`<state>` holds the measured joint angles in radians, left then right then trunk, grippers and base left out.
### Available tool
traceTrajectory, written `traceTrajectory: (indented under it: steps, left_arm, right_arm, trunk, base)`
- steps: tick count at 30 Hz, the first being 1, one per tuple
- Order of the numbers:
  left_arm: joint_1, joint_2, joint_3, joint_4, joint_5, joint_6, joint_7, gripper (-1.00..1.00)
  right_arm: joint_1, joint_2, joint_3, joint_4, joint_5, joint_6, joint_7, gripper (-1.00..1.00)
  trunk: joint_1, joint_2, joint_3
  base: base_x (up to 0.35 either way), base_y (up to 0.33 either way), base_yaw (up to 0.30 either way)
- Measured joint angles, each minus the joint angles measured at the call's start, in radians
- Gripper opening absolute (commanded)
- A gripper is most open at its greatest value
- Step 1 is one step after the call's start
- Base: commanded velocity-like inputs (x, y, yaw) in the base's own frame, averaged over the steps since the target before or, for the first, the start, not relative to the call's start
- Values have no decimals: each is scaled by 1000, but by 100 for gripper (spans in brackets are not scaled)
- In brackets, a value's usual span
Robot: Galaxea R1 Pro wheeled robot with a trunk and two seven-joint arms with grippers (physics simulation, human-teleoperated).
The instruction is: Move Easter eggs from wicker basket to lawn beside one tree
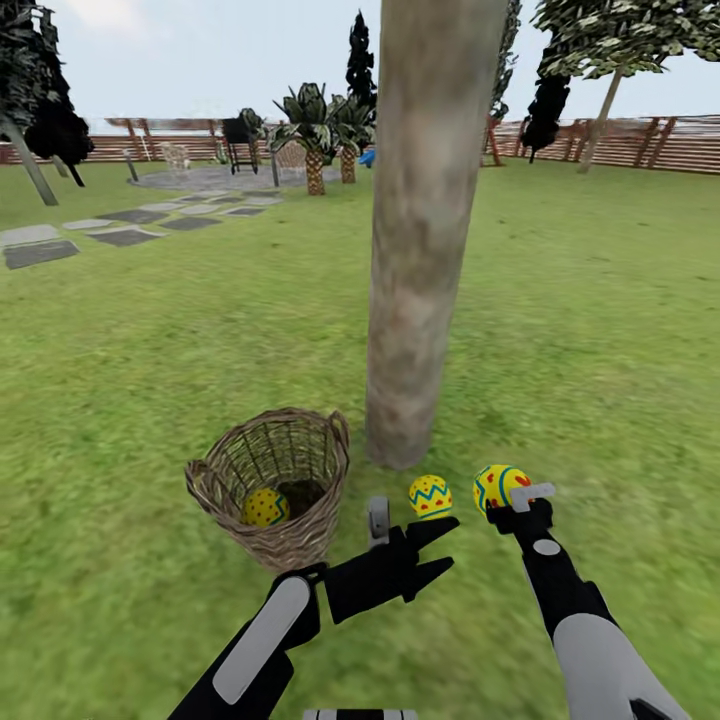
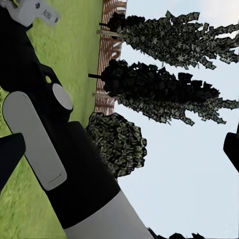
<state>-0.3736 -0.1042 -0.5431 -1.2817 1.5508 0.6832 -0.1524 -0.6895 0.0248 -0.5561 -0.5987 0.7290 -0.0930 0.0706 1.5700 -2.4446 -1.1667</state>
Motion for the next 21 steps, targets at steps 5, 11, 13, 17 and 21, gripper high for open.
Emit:
traceTrajectory:
  steps: [5, 11, 13, 17, 21]
  left_arm:
    - [0, 0, -27, 0, -18, -43, -1, 100]
    - [0, 0, -41, 0, -48, -47, -1, 100]
    - [0, 0, -42, 0, -48, -47, -2, 100]
    - [0, 0, -43, -1, -48, -47, -3, 100]
    - [0, 0, -43, 0, -48, -47, -3, 100]
  right_arm:
    - [0, 0, 70, 20, 0, 0, -9, -100]
    - [0, -1, 84, 27, -4, -1, -58, -100]
    - [0, -2, 84, 27, -5, -1, -59, -100]
    - [0, -3, 84, 26, -6, 0, -62, -100]
    - [0, -4, 84, 27, -6, 0, -92, -100]
  trunk:
    - [-1, 0, -6]
    - [-1, 0, -9]
    - [0, 0, -9]
    - [0, 0, -9]
    - [0, 0, -9]
  base:
    - [266, -54, 212]
    - [283, -77, 214]
    - [22, -9, 18]
    - [2, -249, 2]
    - [48, -243, 0]
